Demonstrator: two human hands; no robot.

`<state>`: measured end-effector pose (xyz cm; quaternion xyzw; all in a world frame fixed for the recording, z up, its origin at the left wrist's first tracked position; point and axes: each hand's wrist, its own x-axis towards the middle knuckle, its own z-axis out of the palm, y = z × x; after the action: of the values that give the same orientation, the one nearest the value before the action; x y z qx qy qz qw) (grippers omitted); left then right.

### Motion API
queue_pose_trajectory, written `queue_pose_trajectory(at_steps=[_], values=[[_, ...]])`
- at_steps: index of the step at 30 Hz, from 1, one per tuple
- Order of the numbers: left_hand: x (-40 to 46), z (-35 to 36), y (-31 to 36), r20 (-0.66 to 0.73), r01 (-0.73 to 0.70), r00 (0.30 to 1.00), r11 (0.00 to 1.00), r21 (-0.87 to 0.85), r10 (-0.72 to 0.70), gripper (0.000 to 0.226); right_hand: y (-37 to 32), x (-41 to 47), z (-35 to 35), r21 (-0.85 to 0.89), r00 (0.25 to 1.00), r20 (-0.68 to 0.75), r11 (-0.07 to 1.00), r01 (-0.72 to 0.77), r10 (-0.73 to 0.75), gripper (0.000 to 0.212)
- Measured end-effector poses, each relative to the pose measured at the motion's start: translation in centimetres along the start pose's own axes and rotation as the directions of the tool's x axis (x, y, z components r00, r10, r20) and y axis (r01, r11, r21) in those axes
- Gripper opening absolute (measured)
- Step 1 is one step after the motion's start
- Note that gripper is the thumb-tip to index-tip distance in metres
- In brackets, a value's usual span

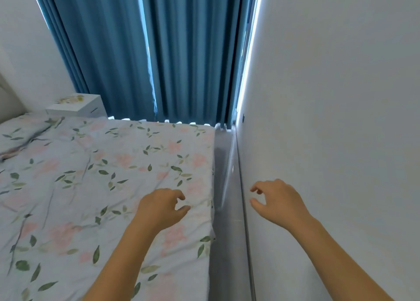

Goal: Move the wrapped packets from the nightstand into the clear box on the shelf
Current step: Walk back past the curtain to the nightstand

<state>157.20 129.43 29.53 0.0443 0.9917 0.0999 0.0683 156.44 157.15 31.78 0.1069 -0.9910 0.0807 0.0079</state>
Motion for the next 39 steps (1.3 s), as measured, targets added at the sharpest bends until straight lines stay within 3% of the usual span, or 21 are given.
queue_pose_trajectory(at_steps=[6,11,21,39], values=[[8.3,-0.3,4.2,0.011,-0.072,0.997,0.996,0.050,0.072,0.042,5.6,4.0,0.9,0.056,0.994,-0.047,0.994,-0.096,0.099,0.033],[15.9,-0.9,4.6,-0.053,-0.055,0.997,0.998,0.041,0.057,0.036,9.0,10.5,2.1,0.062,0.994,0.016,0.992,-0.108,0.107,0.034],[38.6,-2.0,0.3,-0.037,0.043,0.998,0.998,0.052,-0.041,0.036,12.5,34.0,4.1,0.120,0.998,0.020,0.991,-0.063,0.061,0.032],[71.0,-6.5,0.7,0.007,-0.006,1.000,1.000,0.026,0.006,0.041,20.5,68.6,2.9,0.085,0.992,0.102,0.993,-0.083,0.074,0.035]])
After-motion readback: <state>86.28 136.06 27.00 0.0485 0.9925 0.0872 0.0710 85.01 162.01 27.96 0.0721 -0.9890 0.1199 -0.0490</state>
